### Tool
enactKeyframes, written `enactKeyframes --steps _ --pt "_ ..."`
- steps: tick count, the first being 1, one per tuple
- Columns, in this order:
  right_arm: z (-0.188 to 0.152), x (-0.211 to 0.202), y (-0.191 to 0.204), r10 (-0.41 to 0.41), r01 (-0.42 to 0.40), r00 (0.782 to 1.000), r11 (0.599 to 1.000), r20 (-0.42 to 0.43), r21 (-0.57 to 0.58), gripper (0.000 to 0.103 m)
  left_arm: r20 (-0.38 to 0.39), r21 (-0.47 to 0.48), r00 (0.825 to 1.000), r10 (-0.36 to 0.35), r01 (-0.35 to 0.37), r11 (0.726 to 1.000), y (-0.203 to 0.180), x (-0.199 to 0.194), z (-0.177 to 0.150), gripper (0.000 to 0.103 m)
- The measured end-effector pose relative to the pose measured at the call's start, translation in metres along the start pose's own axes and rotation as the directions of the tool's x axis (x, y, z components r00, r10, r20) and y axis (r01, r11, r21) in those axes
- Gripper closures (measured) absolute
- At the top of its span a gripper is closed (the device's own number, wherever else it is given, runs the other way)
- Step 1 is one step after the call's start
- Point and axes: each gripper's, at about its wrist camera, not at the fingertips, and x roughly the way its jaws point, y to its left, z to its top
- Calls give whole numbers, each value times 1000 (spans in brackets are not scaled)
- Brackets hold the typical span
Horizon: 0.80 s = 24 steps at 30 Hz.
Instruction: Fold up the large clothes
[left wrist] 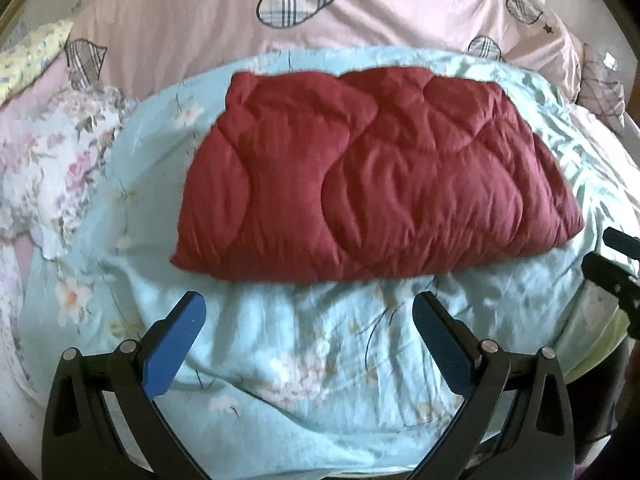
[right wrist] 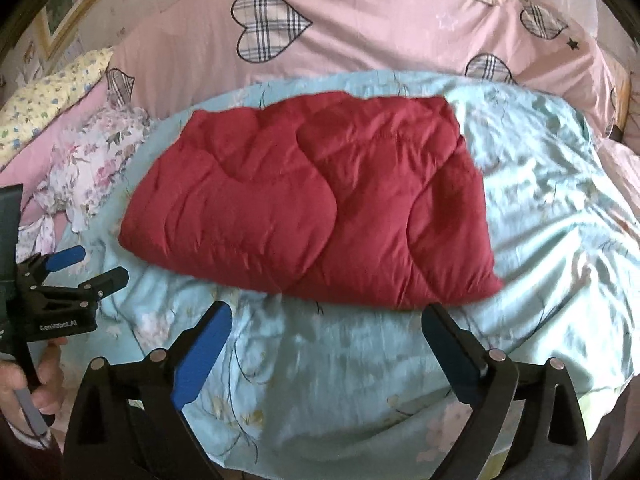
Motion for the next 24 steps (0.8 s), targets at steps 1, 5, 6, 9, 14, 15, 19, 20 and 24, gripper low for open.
enactKeyframes --steps 1,5,6,9,14,15,19,20,24 --pt "3 1 0 -2 2 1000 1000 3 -4 5 7 2 1000 3 -3 1000 -1 -1 3 0" --pt "10 14 -1 -10 10 1000 1000 -19 -6 5 -3 0 1000 18 -18 1000 -1 12 13 0" --pt "10 18 -1 -12 12 1000 1000 -27 -7 5 -9 -1 1000 18 -18 1000 -1 15 14 0" --pt "13 28 0 -15 15 999 1000 -41 -17 5 -34 -7 999 13 -13 1000 -4 25 15 0" --pt "16 39 0 -17 16 998 1000 -53 -20 5 -43 -16 999 9 -10 1000 -5 33 20 0" --pt "16 40 0 -16 15 998 1000 -55 -19 5 -43 -18 999 10 -11 1000 -4 34 22 0" --pt "21 46 -2 -23 22 998 1000 -58 -12 5 -38 -23 999 12 -13 1000 -3 37 29 0" --pt "23 47 -3 -25 25 998 1000 -58 -11 5 -35 -24 999 13 -14 1000 -3 37 30 0" --pt "29 51 -5 -28 28 998 1000 -59 -6 5 -29 -21 999 19 -19 1000 -3 39 36 0"
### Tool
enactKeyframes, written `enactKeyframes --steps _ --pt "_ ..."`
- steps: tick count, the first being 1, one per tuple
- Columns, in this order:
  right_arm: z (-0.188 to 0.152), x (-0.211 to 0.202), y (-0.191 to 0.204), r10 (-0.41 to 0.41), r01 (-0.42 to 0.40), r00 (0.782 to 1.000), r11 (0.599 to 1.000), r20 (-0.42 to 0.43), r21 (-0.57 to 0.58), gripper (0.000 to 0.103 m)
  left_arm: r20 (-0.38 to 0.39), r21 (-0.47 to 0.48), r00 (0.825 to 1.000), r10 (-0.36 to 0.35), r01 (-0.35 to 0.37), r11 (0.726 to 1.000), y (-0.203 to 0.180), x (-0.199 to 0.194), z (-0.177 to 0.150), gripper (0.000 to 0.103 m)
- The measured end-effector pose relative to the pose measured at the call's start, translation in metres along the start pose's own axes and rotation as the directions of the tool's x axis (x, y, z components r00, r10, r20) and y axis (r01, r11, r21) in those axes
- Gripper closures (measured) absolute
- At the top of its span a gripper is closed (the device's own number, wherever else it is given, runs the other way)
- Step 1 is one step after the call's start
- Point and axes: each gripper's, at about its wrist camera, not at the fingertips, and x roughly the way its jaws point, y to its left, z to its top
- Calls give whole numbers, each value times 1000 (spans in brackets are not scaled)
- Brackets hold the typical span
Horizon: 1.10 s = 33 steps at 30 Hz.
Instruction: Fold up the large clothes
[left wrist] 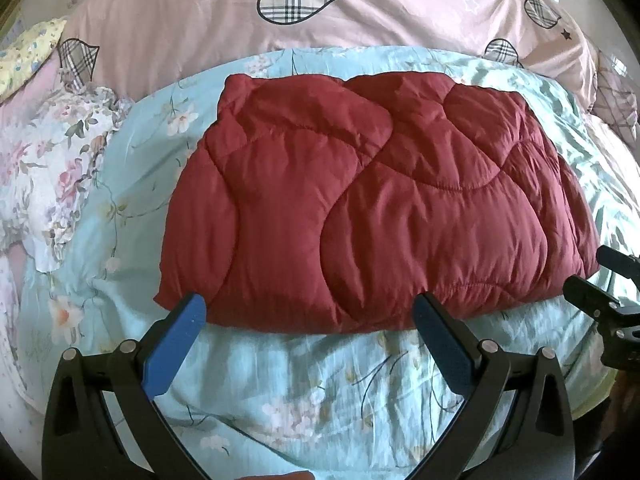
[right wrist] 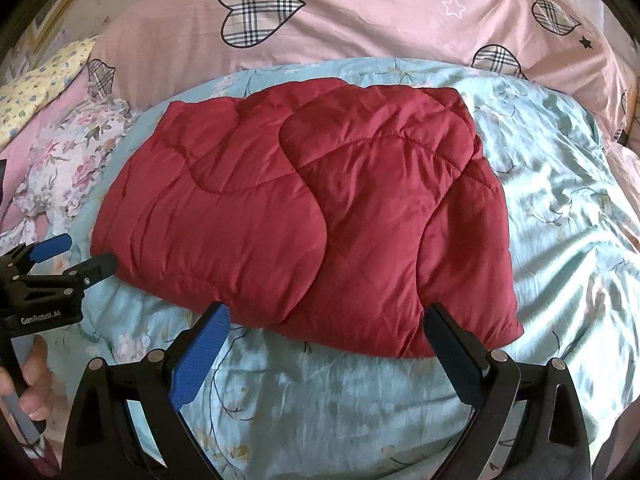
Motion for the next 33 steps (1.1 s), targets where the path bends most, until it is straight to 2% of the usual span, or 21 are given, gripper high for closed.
enactKeyframes --steps 33 --pt "7 6 -2 -11 11 1000 1000 1 9 5 16 15 1000 6 -6 1000 -6 3 6 0"
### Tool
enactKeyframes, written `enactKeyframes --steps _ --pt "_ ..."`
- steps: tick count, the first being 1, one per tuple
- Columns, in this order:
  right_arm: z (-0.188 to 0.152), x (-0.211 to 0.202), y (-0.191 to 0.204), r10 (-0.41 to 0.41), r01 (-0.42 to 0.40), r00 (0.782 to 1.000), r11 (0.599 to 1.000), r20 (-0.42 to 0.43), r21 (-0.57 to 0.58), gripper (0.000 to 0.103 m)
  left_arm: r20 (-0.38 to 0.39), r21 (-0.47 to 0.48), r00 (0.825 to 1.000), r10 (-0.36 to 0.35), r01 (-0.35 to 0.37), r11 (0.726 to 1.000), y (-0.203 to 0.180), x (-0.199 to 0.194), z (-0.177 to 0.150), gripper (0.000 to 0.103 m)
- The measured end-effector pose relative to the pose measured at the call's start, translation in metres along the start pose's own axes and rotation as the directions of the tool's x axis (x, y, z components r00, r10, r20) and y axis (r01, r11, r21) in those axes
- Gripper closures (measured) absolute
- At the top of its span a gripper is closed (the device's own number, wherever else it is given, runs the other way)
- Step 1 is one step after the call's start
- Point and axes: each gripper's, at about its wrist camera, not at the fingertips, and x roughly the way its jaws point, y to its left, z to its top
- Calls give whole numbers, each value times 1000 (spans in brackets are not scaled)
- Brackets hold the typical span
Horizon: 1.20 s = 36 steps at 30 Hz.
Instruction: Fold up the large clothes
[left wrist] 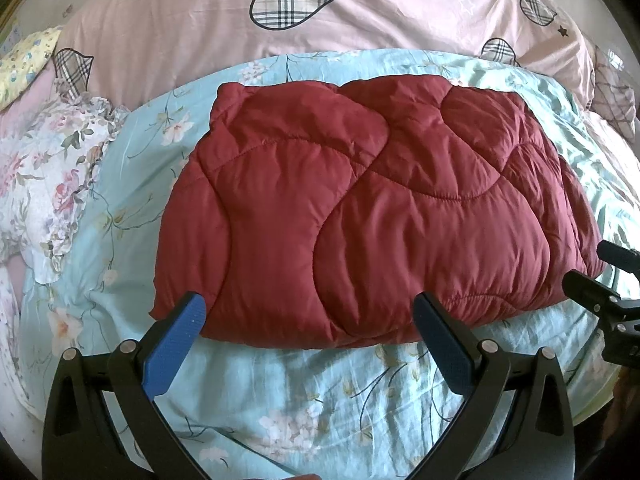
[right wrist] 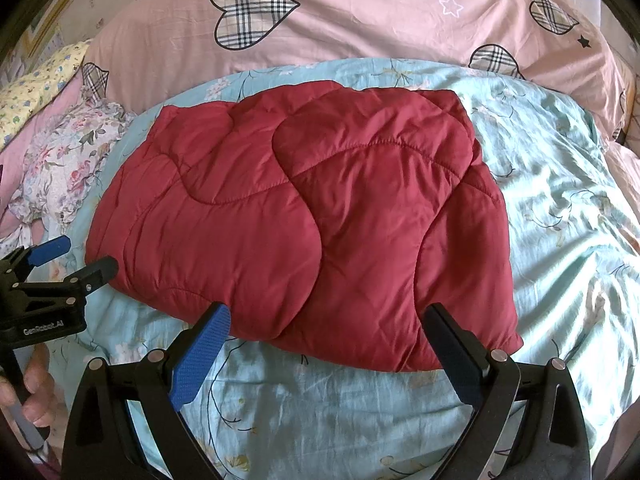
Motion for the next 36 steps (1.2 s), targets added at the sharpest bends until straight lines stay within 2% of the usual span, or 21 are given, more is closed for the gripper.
enactKeyframes --steps 36 --pt "2 -4 1 -1 1 1000 1000 5 0 5 29 0 999 31 -31 1000 -1 -4 2 0"
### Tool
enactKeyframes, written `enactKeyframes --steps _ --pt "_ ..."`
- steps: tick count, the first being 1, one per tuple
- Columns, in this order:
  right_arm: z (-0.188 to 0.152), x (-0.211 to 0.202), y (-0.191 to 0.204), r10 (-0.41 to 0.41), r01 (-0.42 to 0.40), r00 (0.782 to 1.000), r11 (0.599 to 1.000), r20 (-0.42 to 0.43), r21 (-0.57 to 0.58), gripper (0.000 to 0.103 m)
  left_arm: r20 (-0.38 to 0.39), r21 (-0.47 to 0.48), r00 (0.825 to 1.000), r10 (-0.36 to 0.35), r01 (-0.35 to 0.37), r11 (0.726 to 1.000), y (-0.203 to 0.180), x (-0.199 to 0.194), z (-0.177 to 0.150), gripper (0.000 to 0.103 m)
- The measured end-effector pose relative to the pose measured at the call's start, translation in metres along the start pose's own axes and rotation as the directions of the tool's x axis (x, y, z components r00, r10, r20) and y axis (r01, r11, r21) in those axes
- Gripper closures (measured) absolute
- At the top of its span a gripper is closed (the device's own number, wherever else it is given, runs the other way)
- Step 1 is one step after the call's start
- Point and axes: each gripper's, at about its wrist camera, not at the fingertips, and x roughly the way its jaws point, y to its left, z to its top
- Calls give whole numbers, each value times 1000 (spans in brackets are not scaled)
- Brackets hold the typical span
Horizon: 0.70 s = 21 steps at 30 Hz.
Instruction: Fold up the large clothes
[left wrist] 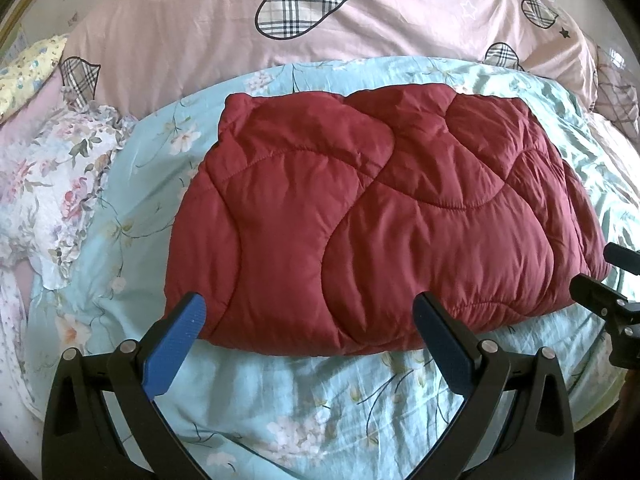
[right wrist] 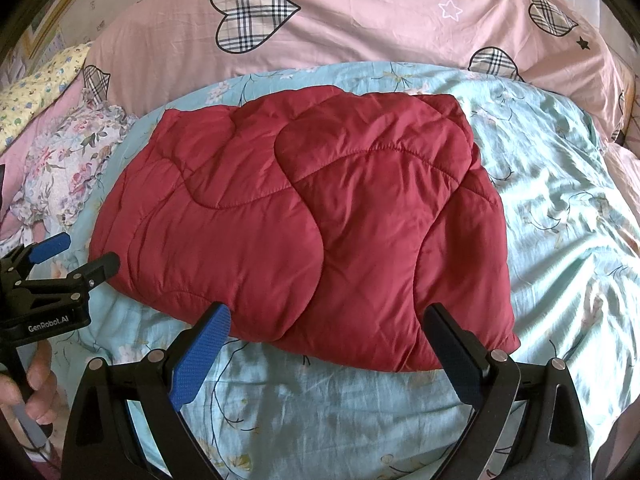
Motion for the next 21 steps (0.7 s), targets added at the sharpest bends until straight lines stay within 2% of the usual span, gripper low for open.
enactKeyframes --steps 21 --pt "3 -3 1 2 -2 1000 1000 4 0 5 16 7 1000 10 -10 1000 -2 -2 3 0"
